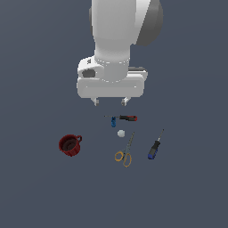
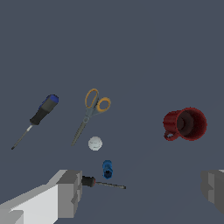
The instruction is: Pick up a designated object from a clutter of objects.
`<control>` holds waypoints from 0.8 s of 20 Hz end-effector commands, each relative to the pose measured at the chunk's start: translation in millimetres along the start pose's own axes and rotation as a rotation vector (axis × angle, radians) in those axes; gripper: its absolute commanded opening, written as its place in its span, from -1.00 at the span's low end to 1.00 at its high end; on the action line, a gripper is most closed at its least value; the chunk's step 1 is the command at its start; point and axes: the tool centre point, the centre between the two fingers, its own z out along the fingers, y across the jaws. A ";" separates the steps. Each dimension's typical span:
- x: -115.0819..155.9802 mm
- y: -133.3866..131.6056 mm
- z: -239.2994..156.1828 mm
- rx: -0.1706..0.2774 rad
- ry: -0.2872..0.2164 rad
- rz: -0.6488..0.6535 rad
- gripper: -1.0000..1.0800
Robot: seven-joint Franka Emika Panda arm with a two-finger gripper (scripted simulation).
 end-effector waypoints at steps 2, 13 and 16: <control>0.8 -6.0 24.6 0.001 -0.006 -0.022 0.92; -13.7 -38.7 143.5 0.023 -0.033 -0.132 0.92; -22.4 -47.9 172.7 0.033 -0.039 -0.160 0.92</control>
